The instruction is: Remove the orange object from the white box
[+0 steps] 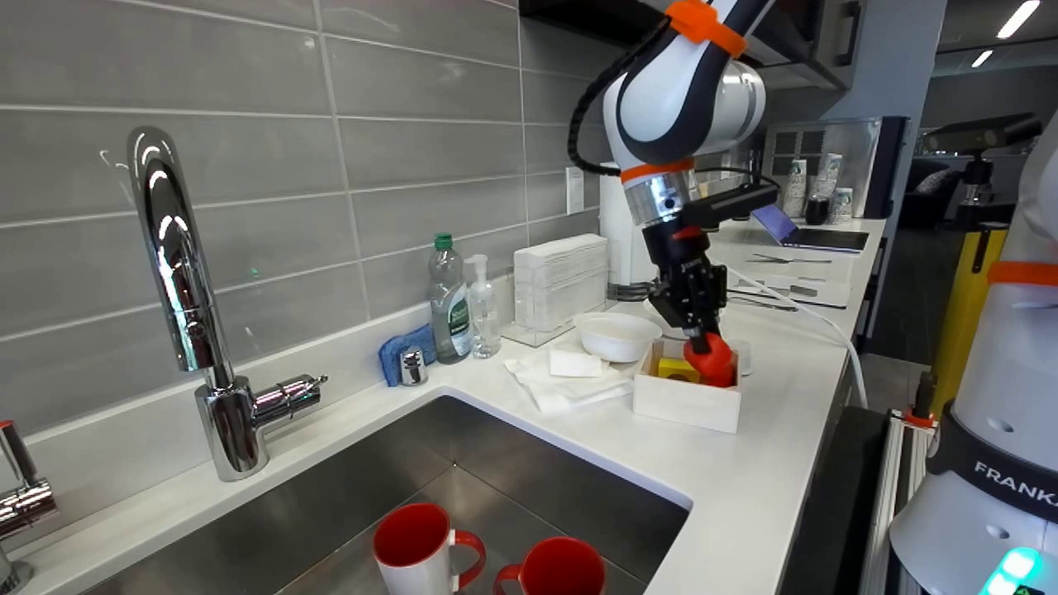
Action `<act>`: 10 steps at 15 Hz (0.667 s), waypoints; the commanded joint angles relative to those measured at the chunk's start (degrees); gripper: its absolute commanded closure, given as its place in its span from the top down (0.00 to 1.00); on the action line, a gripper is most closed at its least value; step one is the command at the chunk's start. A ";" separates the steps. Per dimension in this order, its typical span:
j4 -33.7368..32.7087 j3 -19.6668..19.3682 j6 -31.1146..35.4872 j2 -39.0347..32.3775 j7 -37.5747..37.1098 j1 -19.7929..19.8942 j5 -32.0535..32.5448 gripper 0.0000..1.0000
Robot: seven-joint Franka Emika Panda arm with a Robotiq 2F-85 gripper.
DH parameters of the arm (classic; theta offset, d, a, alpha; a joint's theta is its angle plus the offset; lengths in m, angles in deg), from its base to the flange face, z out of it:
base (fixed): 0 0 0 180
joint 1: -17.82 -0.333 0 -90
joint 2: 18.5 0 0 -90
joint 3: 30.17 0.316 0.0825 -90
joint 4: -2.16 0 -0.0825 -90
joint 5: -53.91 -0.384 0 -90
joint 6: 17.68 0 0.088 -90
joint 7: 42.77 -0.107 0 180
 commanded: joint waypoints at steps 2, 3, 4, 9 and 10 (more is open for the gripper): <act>-1.57 -0.87 -0.37 7.72 -1.21 1.83 0.77 0.04; -1.68 -1.04 1.22 8.44 -1.85 2.60 1.64 0.04; -1.73 -1.24 2.99 8.76 -2.51 3.59 2.80 0.04; -0.48 -2.62 14.27 5.25 -6.18 9.73 9.32 0.04; -0.06 -2.86 15.85 4.51 -6.90 10.76 10.35 0.04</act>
